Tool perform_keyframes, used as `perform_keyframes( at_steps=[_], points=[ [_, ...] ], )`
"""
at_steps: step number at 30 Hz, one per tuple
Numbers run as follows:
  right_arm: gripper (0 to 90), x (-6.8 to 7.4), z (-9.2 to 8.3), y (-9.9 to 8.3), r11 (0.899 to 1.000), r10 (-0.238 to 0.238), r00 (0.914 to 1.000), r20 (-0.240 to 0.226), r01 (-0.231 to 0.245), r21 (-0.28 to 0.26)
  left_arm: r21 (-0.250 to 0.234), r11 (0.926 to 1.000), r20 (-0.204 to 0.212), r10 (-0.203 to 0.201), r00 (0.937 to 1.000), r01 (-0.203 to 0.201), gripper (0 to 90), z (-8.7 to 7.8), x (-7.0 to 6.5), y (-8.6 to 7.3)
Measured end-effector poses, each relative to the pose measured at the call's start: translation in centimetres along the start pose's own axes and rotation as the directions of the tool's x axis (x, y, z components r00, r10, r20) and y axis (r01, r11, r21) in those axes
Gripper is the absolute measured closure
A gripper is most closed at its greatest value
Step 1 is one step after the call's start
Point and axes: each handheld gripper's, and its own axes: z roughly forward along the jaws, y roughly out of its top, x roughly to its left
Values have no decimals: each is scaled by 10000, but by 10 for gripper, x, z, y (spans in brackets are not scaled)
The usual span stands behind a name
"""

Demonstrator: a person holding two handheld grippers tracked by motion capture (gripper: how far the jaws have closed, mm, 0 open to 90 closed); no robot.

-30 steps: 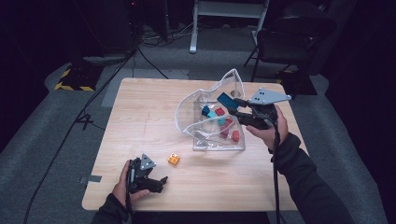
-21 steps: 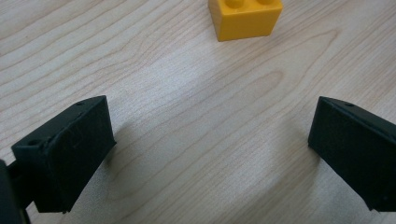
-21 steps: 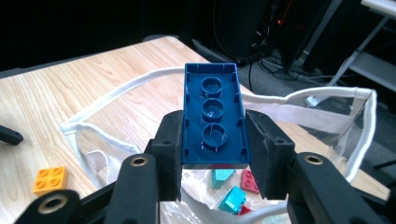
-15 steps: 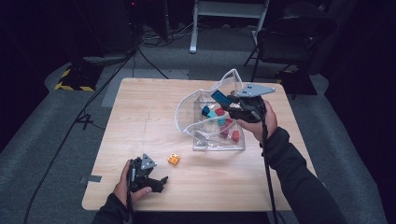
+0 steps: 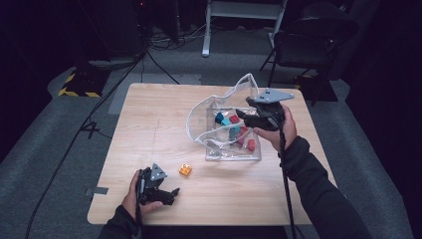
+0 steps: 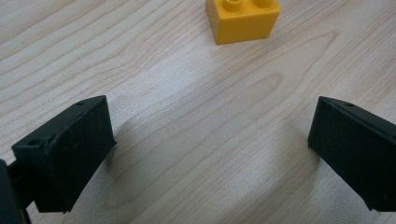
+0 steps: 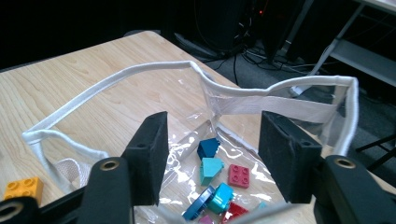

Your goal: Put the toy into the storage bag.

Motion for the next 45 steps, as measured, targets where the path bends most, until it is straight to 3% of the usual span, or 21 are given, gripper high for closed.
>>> perform_keyframes(
  at_steps=[10,12,18,24,30,40,45],
  points=[
    [380,-10,-37,-11,9992,-173,9996,235,181,-368,-23,10000,35,96,9999,-96,4,1,0,1],
    [368,-13,-51,-22,9972,-322,9986,427,350,-668,23,9999,63,148,9999,-148,4,1,0,1],
    [343,-19,-70,-56,9962,-459,9986,273,478,-732,25,9997,83,238,9997,-238,4,2,0,3],
    [328,-17,-69,-98,9988,-429,9991,-2,429,-227,39,9993,192,361,9992,-362,4,8,-2,10],
    [328,-17,-61,-132,9998,-73,9995,-310,79,190,37,9989,314,461,9984,-462,4,17,-2,20],
    [328,-18,-47,-173,9952,480,9970,-613,-425,882,27,9972,504,742,9960,-745,5,31,-6,36],
    [328,-20,-40,-189,9907,542,9977,-406,-486,1270,0,9972,507,751,9959,-752,18,34,-8,41]
  ],
)
